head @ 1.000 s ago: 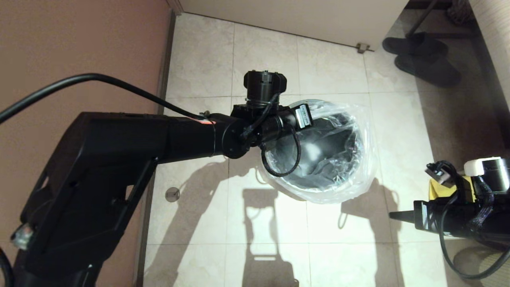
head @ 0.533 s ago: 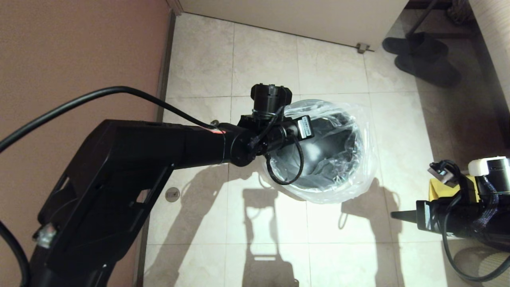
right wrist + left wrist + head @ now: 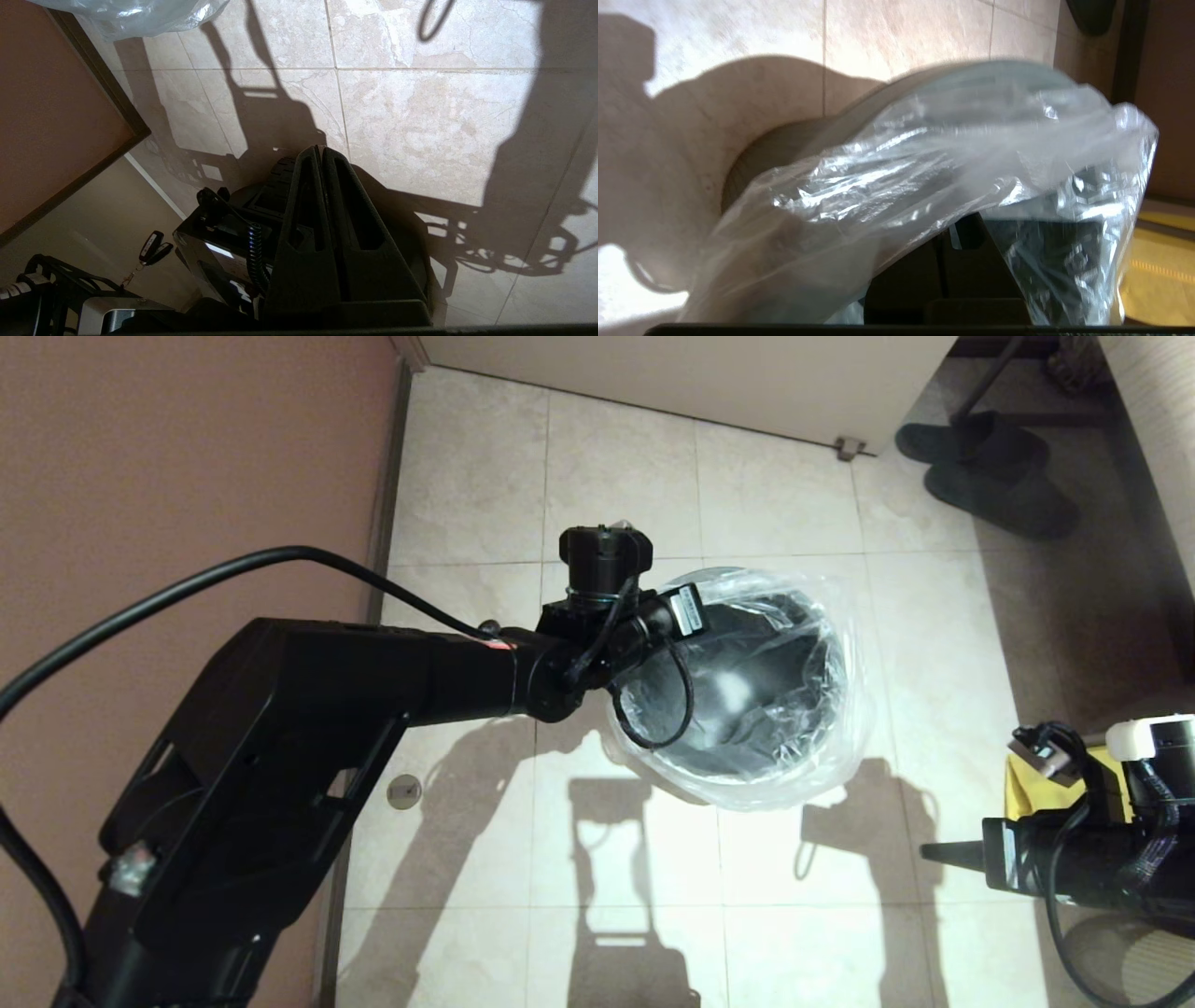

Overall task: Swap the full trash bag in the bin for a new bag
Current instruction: Put the new garbage bag on the trash can

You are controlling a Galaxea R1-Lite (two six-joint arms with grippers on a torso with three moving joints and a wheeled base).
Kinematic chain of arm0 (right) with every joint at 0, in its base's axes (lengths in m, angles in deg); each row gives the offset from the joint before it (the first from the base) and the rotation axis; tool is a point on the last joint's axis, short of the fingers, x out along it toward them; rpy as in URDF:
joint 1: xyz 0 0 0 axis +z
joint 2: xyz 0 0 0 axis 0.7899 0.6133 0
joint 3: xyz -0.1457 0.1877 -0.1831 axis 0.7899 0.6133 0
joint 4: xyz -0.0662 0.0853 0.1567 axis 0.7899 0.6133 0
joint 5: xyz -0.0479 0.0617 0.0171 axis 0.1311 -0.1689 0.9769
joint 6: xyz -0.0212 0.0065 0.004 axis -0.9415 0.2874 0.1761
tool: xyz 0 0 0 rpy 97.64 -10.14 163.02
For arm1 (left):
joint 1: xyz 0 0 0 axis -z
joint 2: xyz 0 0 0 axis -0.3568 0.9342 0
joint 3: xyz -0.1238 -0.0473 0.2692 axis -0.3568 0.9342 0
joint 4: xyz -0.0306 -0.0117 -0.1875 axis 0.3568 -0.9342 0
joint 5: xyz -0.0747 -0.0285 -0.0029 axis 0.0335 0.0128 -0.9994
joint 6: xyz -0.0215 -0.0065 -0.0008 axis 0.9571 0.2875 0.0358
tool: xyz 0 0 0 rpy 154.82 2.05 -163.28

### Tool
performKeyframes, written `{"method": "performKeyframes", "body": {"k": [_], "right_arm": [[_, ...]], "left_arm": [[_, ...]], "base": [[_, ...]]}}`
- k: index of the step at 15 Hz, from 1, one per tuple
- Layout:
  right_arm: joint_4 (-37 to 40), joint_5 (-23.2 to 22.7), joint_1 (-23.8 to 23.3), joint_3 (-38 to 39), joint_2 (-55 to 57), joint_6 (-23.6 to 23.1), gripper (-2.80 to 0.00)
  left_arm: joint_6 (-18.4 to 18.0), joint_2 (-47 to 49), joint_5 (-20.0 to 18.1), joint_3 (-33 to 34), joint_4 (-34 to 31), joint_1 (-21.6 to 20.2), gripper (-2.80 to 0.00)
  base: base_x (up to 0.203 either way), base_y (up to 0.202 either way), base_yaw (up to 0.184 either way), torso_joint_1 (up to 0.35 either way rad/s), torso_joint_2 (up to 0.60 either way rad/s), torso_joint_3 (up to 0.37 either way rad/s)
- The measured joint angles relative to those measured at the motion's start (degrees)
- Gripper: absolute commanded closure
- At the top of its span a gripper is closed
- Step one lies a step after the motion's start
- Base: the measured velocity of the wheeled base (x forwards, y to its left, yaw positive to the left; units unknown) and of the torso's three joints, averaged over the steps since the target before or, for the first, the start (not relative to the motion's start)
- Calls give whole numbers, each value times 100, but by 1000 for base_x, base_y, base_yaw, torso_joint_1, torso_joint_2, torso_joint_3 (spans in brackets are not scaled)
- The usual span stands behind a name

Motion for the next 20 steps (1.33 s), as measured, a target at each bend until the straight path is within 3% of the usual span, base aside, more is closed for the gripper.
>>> {"method": "performKeyframes", "body": {"k": [14,17,20], "right_arm": [[-10,-42,-37,0,-62,-3,0],[-11,-96,-37,11,-87,-3,0],[-10,-241,-66,81,-181,2,0]], "left_arm": [[-10,-305,-262,-59,17,-94,0],[-30,-163,-267,-59,289,-201,0],[-403,64,-242,-61,558,-274,0]], "base": [[0,0,0,0,0,0],[0,0,0,0,0,0],[0,0,0,0,0,0]]}}
